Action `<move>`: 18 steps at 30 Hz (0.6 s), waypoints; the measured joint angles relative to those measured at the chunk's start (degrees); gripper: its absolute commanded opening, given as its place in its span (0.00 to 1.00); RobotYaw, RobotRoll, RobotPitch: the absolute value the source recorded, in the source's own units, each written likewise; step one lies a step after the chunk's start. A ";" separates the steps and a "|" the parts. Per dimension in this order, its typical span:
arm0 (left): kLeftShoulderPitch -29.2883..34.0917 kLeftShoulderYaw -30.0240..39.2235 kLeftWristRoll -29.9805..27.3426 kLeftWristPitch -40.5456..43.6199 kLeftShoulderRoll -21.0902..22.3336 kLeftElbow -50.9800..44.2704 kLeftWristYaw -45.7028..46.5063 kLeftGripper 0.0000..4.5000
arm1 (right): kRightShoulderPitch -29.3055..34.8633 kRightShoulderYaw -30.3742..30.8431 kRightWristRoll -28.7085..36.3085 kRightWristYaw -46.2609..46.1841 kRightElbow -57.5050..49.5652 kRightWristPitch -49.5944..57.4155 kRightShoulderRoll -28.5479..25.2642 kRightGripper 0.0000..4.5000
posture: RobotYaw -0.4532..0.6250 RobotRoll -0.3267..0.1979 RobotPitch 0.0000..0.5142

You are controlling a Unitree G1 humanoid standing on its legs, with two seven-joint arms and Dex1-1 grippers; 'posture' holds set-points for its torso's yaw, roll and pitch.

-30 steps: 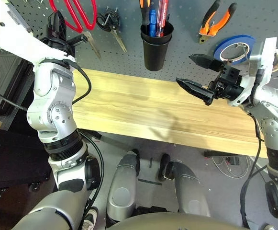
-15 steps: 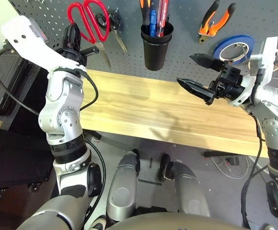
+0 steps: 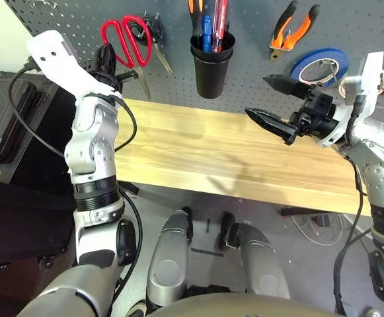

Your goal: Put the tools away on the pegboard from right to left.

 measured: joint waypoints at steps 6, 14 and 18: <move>-1.91 -0.31 2.34 -3.51 0.38 8.23 -0.72 0.22 | 0.72 -0.02 0.04 -0.86 -1.83 0.09 -0.53 1.00 | 0.51 0.62 0.45; -1.67 0.46 2.40 -4.96 0.35 7.65 -0.67 0.89 | 0.87 -0.01 0.05 -1.58 -1.95 0.20 -0.52 1.00 | 0.52 0.62 0.45; 4.40 1.56 1.13 -4.04 0.38 0.48 -0.83 0.99 | 0.95 0.00 0.02 -1.76 -1.91 0.19 -0.37 1.00 | 0.53 0.62 0.46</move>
